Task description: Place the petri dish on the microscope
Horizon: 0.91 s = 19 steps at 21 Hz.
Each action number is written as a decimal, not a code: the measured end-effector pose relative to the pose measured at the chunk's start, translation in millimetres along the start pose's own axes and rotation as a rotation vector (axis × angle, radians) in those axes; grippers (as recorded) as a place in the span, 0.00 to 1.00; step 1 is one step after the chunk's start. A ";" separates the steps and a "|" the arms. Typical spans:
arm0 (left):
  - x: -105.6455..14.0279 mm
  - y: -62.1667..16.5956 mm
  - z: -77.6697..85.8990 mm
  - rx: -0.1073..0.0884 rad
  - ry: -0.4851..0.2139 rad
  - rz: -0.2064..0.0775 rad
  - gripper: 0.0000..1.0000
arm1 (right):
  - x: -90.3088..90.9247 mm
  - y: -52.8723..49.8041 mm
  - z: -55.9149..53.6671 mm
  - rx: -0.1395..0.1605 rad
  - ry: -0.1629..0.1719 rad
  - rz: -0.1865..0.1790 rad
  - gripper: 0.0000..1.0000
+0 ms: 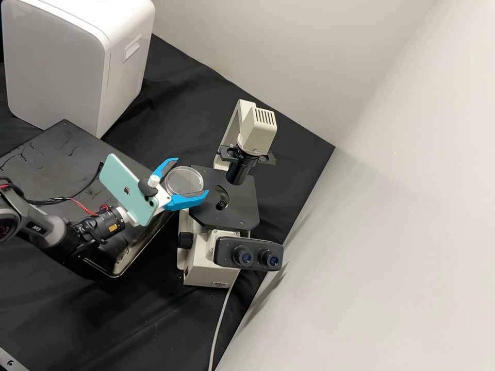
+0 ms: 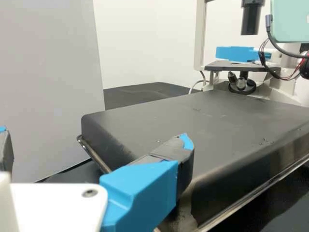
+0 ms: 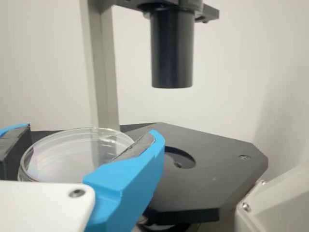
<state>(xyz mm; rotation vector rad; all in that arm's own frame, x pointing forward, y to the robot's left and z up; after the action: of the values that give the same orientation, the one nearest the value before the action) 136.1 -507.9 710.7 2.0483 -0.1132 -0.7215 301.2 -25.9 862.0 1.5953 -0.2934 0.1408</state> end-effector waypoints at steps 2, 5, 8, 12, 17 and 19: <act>0.4 -0.8 -0.5 0.001 0.004 -0.004 1.00 | 7.1 0.4 4.1 -0.001 -0.021 -0.005 0.00; 0.4 -0.8 -0.6 0.001 0.004 -0.004 1.00 | 14.9 1.5 9.3 -0.001 -0.048 -0.011 0.00; 0.4 -0.8 -0.6 0.001 0.004 -0.004 1.00 | 23.5 0.9 12.3 -0.002 -0.051 -0.007 0.00; 0.4 -0.8 -0.6 0.001 0.004 -0.004 1.00 | 35.6 -1.5 16.6 -0.002 -0.052 -0.002 0.00; 0.7 -1.7 -0.7 0.003 0.005 -0.009 1.00 | 44.7 -4.9 23.3 -0.004 -0.073 -0.014 0.00; 0.7 -1.8 -0.7 0.003 0.005 -0.010 1.00 | 48.8 -3.6 25.2 -0.009 -0.073 -0.005 0.00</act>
<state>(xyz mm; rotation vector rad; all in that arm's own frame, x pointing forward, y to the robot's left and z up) 136.7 -506.6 709.2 2.0546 -0.1012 -0.7225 346.6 -55.8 870.5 1.5943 -0.3459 0.0773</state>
